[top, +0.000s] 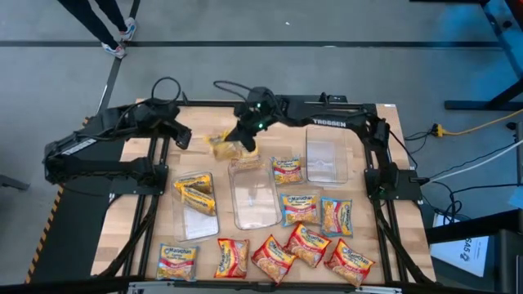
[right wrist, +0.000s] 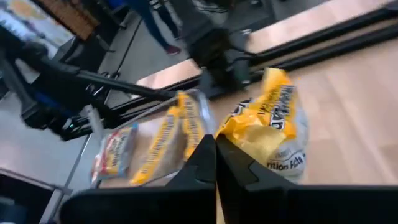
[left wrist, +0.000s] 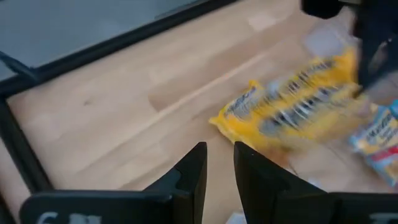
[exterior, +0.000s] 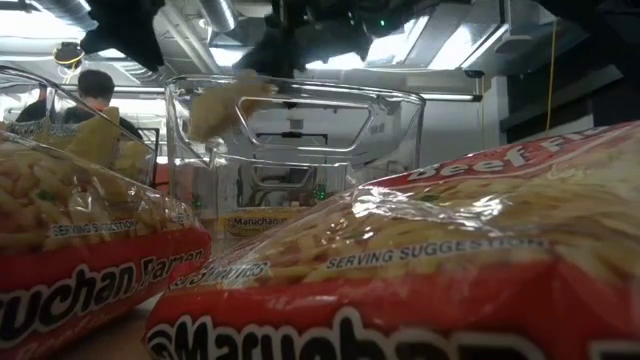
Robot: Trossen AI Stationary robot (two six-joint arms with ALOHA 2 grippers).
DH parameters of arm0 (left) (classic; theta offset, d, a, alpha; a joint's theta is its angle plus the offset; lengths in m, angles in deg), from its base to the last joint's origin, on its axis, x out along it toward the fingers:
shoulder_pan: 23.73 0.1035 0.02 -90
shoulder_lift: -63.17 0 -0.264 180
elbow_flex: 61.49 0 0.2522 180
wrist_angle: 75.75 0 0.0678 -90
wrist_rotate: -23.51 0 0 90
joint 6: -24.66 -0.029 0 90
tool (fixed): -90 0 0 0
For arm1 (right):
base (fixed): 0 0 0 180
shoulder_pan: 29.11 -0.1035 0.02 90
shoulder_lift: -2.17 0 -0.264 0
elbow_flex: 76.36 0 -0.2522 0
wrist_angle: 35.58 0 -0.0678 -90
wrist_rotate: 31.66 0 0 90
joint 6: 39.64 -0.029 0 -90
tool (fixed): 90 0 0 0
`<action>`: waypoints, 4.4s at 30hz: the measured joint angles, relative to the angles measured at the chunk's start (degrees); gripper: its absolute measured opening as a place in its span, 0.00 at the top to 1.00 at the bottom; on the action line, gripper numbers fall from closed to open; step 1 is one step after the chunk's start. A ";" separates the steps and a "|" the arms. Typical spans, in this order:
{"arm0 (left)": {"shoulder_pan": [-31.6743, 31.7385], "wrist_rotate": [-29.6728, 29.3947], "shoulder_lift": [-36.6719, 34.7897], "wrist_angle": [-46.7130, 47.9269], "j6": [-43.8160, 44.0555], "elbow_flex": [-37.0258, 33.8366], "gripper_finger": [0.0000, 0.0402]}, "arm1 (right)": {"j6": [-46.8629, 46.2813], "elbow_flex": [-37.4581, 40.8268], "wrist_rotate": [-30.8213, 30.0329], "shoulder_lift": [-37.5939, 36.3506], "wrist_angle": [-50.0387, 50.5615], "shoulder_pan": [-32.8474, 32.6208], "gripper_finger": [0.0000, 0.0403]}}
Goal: Sort Maruchan noodles
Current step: Put the yellow noodle pack into the left transparent bin
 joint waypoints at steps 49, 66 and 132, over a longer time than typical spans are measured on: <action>-2.41 33.72 -9.80 18.18 0.82 0.00 0.81 | -2.01 -3.80 -23.64 8.72 -21.80 -23.98 1.00; -3.54 27.76 -13.55 12.84 -0.39 -5.61 0.75 | -2.01 -3.80 -23.63 8.72 -21.84 -23.87 1.00; -10.19 48.39 -13.95 4.47 -5.79 -14.19 0.75 | -1.37 -3.82 -28.09 8.61 -24.71 -23.49 1.00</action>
